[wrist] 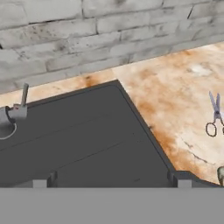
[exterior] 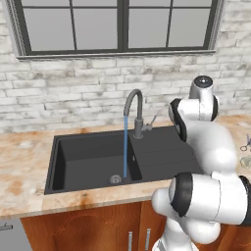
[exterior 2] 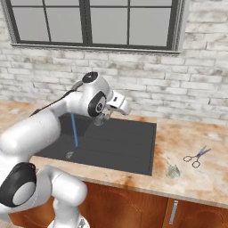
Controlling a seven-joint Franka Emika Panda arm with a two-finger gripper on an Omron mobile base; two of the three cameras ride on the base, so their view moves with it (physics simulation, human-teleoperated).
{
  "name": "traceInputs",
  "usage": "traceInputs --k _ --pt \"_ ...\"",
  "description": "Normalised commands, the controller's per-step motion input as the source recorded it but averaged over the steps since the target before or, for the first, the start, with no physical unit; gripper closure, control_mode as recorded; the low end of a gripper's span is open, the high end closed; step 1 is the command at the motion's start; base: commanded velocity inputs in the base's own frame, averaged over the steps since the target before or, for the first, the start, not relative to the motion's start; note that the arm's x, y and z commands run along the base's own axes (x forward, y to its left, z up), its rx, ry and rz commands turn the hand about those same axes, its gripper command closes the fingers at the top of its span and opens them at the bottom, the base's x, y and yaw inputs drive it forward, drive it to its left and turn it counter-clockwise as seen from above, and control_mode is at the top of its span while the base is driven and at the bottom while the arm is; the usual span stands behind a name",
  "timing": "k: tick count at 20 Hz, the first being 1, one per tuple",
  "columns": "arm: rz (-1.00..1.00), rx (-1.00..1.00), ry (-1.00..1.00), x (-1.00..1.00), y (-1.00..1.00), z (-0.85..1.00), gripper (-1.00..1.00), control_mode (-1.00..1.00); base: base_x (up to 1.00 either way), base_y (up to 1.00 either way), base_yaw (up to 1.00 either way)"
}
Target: Turn on the sink faucet. Then move the garlic from the counter to the sink. Turn off the sink. Move the vegetable from the sink to the pot next to the stove. Finally move the pot to the front right burner.
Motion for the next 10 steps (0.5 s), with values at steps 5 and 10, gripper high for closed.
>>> traceInputs --k 5,10 --pt "-0.08 0.01 0.12 -0.43 -0.43 -0.62 -1.0 -1.0 0.0 0.0 0.0" --pt "-0.09 0.01 0.12 -0.5 -0.63 -0.67 -1.0 -1.0 0.0 0.0 0.0"
